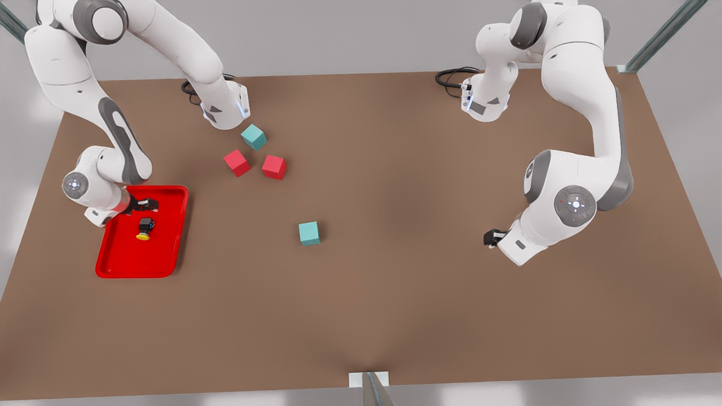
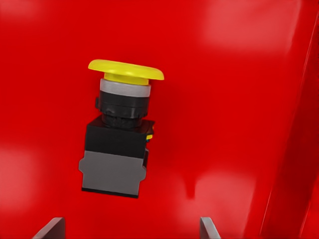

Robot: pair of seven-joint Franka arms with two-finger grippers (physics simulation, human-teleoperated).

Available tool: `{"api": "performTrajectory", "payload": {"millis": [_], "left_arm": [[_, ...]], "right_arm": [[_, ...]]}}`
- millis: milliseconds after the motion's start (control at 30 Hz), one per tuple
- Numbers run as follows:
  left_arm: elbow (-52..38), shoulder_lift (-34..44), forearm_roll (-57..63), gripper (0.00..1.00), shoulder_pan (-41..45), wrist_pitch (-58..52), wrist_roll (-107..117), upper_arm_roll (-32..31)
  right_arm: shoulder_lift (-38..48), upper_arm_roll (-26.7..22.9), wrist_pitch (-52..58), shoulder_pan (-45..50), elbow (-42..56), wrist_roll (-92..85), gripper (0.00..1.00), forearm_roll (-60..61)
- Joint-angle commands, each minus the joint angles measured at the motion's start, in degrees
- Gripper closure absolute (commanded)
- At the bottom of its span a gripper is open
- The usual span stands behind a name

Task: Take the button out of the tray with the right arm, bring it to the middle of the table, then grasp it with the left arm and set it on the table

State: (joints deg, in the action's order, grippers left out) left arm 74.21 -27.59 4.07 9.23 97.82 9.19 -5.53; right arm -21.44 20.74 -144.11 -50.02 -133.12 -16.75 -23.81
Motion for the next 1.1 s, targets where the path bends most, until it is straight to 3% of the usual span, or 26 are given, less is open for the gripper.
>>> {"api": "performTrajectory", "payload": {"millis": [0, 933, 967, 1033, 1067], "left_arm": [[-0.03, 0.08, 0.06, 0.00, 0.00, 0.00, 1.45, -0.01], [-0.20, 0.96, 0.06, 0.00, 1.76, -0.44, 4.08, -0.18], [-0.20, 0.87, 0.15, 0.00, 1.76, -0.35, 4.08, -0.18], [-0.20, 0.78, 0.15, 0.00, 1.76, -0.26, 4.08, -0.18], [-0.20, 0.78, 0.06, 0.00, 1.76, -0.35, 4.08, -0.18]], "right_arm": [[0.08, 0.00, 0.84, 0.02, 0.06, -0.74, 0.00, 0.08], [-4.66, -0.09, 0.05, 3.79, 5.86, -0.13, 0.00, 2.28], [-4.93, -0.09, 0.05, 3.53, 5.86, -0.13, 0.01, 2.19], [-4.84, 0.00, -0.21, 3.18, 5.77, -0.13, 0.17, 2.19], [-4.66, 0.00, -0.12, 3.09, 5.77, -0.22, 0.18, 2.19]]}}
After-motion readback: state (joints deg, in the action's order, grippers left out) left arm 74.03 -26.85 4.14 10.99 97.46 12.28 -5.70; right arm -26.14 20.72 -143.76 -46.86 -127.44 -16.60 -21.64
